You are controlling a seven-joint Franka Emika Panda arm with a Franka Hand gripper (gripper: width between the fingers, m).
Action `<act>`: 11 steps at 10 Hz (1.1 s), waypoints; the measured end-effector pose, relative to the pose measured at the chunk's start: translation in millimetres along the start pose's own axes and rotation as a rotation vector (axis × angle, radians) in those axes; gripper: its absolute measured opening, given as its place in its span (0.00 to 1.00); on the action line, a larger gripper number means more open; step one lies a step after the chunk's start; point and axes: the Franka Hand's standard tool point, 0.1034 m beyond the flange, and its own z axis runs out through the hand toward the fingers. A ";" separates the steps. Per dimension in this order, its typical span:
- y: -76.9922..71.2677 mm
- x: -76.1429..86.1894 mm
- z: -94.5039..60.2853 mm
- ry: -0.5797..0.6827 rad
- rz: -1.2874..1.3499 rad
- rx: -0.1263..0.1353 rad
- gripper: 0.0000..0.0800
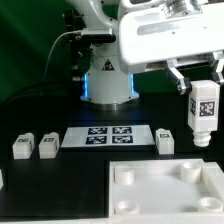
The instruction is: Assemble one leg
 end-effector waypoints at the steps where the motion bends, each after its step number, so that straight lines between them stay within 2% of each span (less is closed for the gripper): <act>1: 0.2 -1.2 0.5 -0.002 0.000 0.000 0.37; 3: 4.9 -6.1 8.1 -0.003 -0.012 -0.004 0.37; 4: 8.6 -1.8 20.5 -0.021 -0.011 -0.003 0.37; 5: 9.1 10.3 29.3 -0.005 -0.007 0.000 0.37; 8: 9.4 4.5 57.7 -0.025 0.002 0.008 0.37; 11: 3.2 5.6 63.8 -0.025 0.000 0.016 0.37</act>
Offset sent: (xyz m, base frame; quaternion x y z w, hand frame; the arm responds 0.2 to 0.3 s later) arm 0.0493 -0.0013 -0.0093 0.0118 0.0152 -0.0151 0.9997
